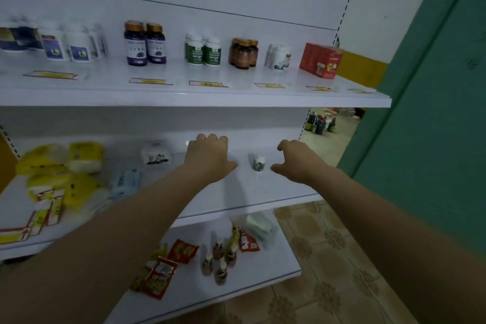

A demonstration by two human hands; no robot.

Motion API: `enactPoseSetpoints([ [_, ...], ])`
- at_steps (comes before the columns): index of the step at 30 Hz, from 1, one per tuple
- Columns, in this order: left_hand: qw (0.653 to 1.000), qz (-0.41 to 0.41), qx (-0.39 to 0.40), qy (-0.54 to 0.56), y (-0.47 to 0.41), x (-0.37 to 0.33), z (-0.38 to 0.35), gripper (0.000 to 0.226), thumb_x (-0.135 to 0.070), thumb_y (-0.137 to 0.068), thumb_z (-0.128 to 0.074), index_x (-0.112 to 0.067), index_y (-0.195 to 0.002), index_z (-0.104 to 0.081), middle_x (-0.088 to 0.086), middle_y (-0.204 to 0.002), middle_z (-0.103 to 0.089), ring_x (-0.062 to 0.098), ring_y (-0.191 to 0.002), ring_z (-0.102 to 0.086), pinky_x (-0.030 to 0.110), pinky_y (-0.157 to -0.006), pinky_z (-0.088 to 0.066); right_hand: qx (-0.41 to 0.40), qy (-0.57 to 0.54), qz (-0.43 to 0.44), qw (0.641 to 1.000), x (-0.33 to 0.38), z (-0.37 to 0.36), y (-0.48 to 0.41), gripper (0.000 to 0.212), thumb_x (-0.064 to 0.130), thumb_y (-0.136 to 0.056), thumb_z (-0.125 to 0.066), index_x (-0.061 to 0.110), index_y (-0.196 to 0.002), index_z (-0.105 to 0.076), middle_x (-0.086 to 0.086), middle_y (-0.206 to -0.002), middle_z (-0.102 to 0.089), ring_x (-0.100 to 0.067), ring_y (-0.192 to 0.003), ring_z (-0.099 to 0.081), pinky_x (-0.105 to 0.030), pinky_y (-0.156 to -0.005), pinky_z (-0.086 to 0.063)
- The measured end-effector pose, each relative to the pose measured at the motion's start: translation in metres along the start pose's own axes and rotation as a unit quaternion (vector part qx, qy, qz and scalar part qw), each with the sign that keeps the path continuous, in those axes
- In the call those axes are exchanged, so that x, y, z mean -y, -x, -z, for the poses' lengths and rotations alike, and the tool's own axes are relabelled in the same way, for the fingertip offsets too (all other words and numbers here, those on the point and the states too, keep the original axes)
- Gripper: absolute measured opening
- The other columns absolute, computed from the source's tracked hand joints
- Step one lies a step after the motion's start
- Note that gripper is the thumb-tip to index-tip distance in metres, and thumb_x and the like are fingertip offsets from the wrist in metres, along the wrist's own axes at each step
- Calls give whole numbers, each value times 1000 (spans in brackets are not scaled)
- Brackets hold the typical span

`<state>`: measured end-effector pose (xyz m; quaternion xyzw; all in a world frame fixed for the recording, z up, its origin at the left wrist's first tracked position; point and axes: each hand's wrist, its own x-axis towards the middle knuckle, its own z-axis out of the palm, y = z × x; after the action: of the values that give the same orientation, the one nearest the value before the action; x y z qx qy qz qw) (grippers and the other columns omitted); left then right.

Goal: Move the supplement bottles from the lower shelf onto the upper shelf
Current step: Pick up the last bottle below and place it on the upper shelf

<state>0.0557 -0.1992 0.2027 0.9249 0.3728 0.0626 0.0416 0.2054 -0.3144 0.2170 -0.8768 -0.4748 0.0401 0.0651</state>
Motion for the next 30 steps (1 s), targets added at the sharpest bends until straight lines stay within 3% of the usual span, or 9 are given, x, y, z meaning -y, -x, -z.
enactPoseSetpoints([
  [10,995,75,72,5,-119,-67,-70,62,-50,-90,-50,-10,-136,-40,13,-133,-48,33,-122,-44,39,-98,-37,82,2,48,995,-114,-41,-135,57,35,-90,-59,6,-135,-40,-16,-133,-48,-32,-122,-46,-36,-96,-42],
  [19,989,90,121,-5,-198,-48,-156,62,-51,-91,-46,-12,-138,-37,13,-137,-45,31,-123,-42,38,-97,-36,140,-29,54,988,-129,-127,-245,61,32,-90,-59,4,-139,-36,-19,-135,-46,-33,-124,-46,-36,-99,-41],
  [24,984,87,157,-8,-227,-38,-217,59,-49,-92,-46,-11,-137,-38,12,-136,-45,32,-124,-42,40,-100,-35,128,-67,29,989,-128,-184,-307,67,33,-88,-62,6,-142,-32,-22,-135,-44,-39,-124,-45,-45,-102,-42],
  [30,982,90,167,-2,-246,-31,-266,55,-47,-92,-47,-11,-133,-41,11,-132,-48,32,-123,-42,41,-99,-35,128,-121,27,984,-132,-229,-351,56,32,-96,-50,15,-145,-28,-24,-133,-49,-39,-120,-50,-41,-96,-44],
])
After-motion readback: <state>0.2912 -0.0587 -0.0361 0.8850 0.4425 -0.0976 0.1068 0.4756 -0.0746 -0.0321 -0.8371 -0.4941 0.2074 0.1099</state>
